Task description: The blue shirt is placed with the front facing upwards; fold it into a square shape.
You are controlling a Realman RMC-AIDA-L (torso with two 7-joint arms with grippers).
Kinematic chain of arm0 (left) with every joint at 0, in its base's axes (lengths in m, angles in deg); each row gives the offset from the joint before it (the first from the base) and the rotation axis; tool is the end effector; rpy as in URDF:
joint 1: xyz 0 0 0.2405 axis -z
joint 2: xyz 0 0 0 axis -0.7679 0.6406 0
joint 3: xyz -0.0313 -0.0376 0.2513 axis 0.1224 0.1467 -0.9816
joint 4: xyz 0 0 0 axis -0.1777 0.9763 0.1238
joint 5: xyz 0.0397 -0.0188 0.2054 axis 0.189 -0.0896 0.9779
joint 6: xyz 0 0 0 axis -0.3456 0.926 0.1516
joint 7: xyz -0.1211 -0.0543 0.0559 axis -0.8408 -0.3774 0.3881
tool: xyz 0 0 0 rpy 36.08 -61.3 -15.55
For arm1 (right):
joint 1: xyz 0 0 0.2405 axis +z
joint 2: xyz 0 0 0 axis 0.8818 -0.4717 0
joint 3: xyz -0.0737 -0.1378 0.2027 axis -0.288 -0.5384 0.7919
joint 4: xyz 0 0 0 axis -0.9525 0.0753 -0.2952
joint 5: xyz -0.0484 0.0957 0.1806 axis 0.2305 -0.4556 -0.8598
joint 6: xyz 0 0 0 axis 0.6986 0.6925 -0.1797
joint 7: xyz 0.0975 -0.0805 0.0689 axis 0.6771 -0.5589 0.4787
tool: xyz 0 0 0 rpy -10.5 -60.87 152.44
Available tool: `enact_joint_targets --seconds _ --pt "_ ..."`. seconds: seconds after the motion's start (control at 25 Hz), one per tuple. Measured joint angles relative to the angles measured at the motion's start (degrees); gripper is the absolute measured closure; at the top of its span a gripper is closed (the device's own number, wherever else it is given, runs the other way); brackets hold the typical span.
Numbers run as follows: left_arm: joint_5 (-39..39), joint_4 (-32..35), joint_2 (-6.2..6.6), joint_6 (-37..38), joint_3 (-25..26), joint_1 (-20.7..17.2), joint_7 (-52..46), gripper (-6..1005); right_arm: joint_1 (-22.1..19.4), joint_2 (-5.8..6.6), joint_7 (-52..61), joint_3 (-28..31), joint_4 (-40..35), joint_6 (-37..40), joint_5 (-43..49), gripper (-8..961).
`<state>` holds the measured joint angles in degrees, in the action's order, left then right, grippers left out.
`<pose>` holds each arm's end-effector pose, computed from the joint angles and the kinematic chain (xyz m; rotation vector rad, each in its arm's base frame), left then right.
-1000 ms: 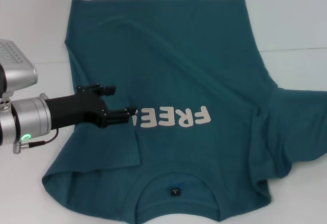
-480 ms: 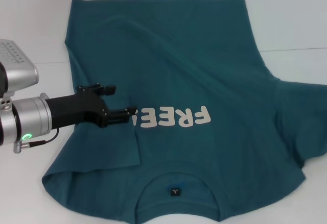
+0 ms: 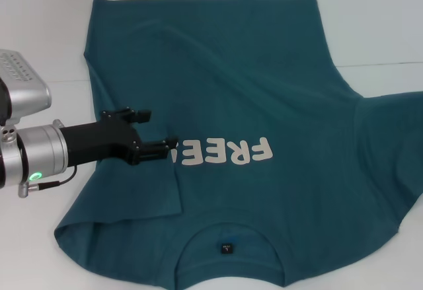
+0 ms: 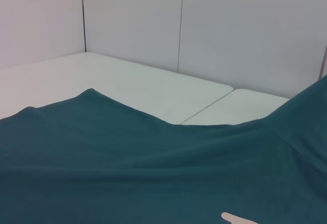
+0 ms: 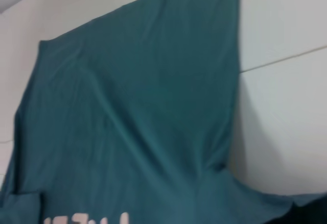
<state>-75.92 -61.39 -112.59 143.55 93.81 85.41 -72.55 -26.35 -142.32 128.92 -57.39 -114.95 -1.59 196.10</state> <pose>-0.2280 0.3881 -0.0199 -2.5531 -0.4987 -0.4978 0.3026 0.3812 0.1745 -1.9396 1.6640 0.3452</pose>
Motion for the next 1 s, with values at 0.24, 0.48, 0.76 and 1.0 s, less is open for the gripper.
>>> enact_joint_targets --seconds 0.24,0.48,0.76,1.0 --pt "0.0 0.0 0.03 0.0 -0.1 -0.2 0.1 161 2.8 -0.61 0.8 -2.6 -0.7 2.3 0.3 954" --pt "0.0 -0.1 0.03 0.0 -0.2 -0.3 0.1 161 6.8 -1.59 2.4 -8.6 -0.6 2.7 0.4 954" --pt "0.0 -0.2 0.03 0.0 -0.2 -0.5 0.2 161 11.4 -3.21 3.7 -14.9 0.1 2.1 1.7 954" --pt "0.0 -0.2 0.10 0.1 -0.1 -0.6 0.2 161 15.3 -4.98 3.7 -17.6 2.3 1.9 5.1 954"
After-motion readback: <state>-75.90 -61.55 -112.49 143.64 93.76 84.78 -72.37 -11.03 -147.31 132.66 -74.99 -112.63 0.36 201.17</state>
